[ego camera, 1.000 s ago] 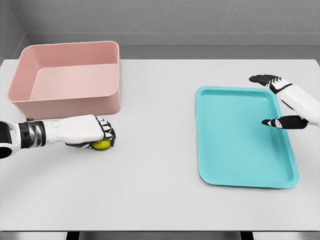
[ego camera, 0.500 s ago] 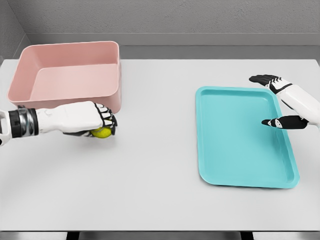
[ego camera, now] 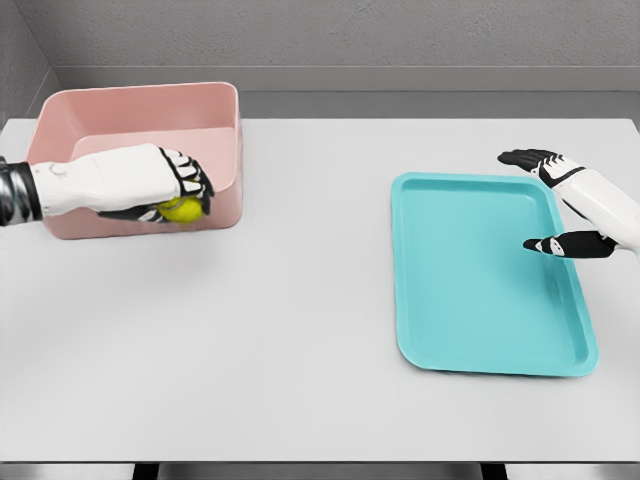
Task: Put the tennis from the blue tray into the pink basket with both arms
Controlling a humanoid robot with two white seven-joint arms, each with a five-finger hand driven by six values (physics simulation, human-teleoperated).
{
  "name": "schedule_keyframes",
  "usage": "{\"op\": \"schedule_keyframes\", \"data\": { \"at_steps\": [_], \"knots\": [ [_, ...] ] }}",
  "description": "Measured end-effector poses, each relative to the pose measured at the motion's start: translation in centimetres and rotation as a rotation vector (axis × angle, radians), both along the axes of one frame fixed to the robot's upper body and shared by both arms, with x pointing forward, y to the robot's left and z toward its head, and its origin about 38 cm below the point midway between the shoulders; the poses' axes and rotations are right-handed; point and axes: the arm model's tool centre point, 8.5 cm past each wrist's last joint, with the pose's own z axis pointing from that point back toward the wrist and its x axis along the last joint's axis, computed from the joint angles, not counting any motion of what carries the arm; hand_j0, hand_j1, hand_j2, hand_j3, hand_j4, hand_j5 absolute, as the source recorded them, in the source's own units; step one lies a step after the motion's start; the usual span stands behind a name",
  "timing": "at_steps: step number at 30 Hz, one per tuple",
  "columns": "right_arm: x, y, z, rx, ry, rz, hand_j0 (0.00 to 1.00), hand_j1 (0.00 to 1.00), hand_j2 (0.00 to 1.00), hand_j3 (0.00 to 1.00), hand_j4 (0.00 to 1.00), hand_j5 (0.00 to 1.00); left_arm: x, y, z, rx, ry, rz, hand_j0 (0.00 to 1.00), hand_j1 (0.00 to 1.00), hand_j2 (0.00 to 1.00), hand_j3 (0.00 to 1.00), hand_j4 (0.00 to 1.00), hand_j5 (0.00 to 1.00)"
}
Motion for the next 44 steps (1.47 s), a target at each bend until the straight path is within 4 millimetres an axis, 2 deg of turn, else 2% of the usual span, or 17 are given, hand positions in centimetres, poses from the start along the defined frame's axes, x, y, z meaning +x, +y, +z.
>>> {"op": "schedule_keyframes", "data": {
  "at_steps": [10, 19, 20, 22, 26, 31, 37, 42, 44],
  "knots": [
    [0.0, 0.0, 0.0, 0.000, 0.000, 0.000, 1.00, 1.00, 1.00, 1.00, 1.00, 1.00, 4.2, 1.3, 1.4, -0.033, -0.028, 0.101, 0.46, 0.46, 0.46, 0.46, 0.46, 0.46],
    [0.1, 0.0, 0.1, 0.001, -0.002, 0.000, 1.00, 1.00, 1.00, 1.00, 1.00, 1.00, 8.0, 2.9, 1.2, -0.069, -0.009, 0.220, 0.50, 0.50, 0.50, 0.50, 0.50, 0.50],
    [0.1, 0.0, 0.1, 0.001, -0.002, -0.001, 1.00, 1.00, 1.00, 1.00, 1.00, 1.00, 8.2, 3.1, 0.9, -0.071, 0.001, 0.233, 0.54, 0.54, 0.54, 0.54, 0.54, 0.54],
    [0.1, 0.0, 0.1, 0.001, -0.003, 0.001, 1.00, 1.00, 1.00, 1.00, 1.00, 1.00, 8.6, 3.7, 0.2, -0.074, 0.017, 0.258, 1.00, 1.00, 1.00, 1.00, 1.00, 1.00],
    [0.1, 0.1, 0.2, 0.001, -0.005, 0.002, 1.00, 1.00, 1.00, 1.00, 1.00, 1.00, 8.9, 4.1, -0.3, -0.086, 0.033, 0.280, 1.00, 1.00, 1.00, 1.00, 1.00, 1.00],
    [0.1, 0.1, 0.1, 0.001, -0.004, 0.002, 1.00, 1.00, 1.00, 1.00, 1.00, 1.00, 8.9, 4.9, 0.0, -0.108, 0.034, 0.298, 1.00, 1.00, 1.00, 1.00, 1.00, 1.00],
    [0.2, 0.1, 0.2, 0.001, -0.007, 0.003, 1.00, 1.00, 1.00, 1.00, 1.00, 1.00, 7.9, 8.0, 1.3, -0.154, 0.041, 0.347, 1.00, 1.00, 1.00, 1.00, 1.00, 1.00],
    [0.1, 0.0, 0.1, 0.001, -0.004, 0.001, 1.00, 1.00, 1.00, 1.00, 1.00, 1.00, 5.8, 11.2, -0.2, -0.125, 0.084, 0.394, 1.00, 1.00, 1.00, 1.00, 1.00, 1.00],
    [0.1, 0.0, 0.1, 0.001, -0.003, 0.000, 1.00, 1.00, 1.00, 1.00, 1.00, 1.00, 5.4, 11.8, 0.5, -0.121, 0.074, 0.398, 1.00, 1.00, 1.00, 1.00, 1.00, 1.00]
  ]
}}
